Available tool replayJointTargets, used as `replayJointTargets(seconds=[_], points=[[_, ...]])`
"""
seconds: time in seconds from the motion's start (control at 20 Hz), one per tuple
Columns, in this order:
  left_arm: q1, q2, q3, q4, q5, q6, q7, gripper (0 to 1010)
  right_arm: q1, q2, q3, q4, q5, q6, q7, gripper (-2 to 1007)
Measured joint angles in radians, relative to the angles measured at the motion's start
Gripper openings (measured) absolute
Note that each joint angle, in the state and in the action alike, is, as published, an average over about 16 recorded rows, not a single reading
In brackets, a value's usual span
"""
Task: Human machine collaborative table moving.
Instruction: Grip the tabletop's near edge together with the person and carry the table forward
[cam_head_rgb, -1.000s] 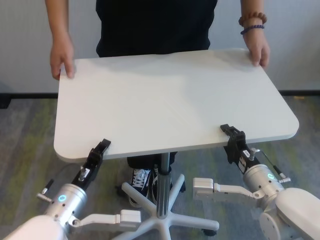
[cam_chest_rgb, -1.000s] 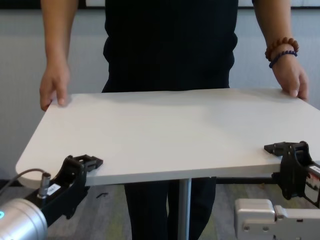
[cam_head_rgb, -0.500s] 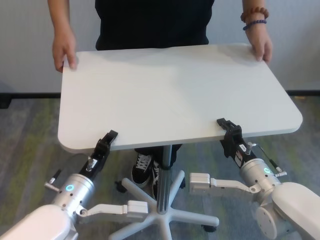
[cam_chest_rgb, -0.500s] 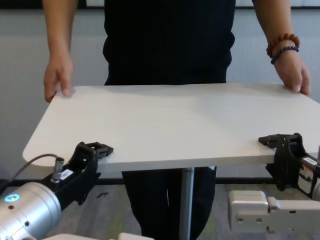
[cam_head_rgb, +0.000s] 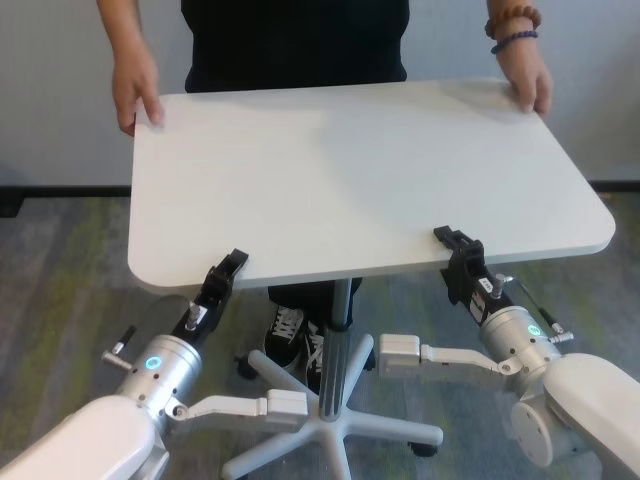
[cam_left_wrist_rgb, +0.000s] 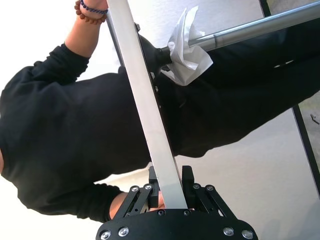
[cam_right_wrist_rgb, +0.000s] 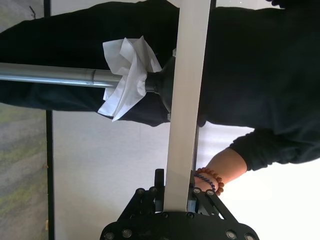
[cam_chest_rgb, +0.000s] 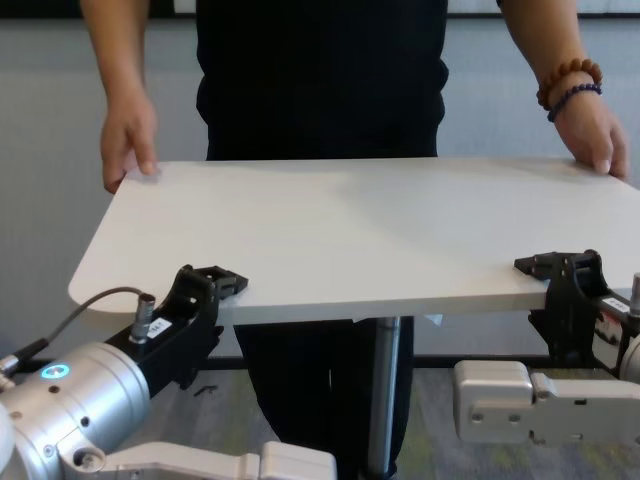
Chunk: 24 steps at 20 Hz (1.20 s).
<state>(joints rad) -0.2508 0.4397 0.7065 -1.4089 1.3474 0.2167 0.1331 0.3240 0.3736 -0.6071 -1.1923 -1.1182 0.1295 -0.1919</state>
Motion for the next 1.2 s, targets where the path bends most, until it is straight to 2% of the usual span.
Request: replayJointTargets(seconds=[0.6, 1.2], points=[[-0.037, -0.032, 0.018, 0.048, 0.002, 0.009, 0.008, 294, 0.033, -0.018, 0.004, 0.058, -0.002, -0.018, -0.019, 217], [-0.079, -0.088, 0.038, 0.141, 0.002, 0.020, 0.040, 294, 0.081, -0.043, -0.007, 0.144, 0.005, -0.042, -0.048, 216]])
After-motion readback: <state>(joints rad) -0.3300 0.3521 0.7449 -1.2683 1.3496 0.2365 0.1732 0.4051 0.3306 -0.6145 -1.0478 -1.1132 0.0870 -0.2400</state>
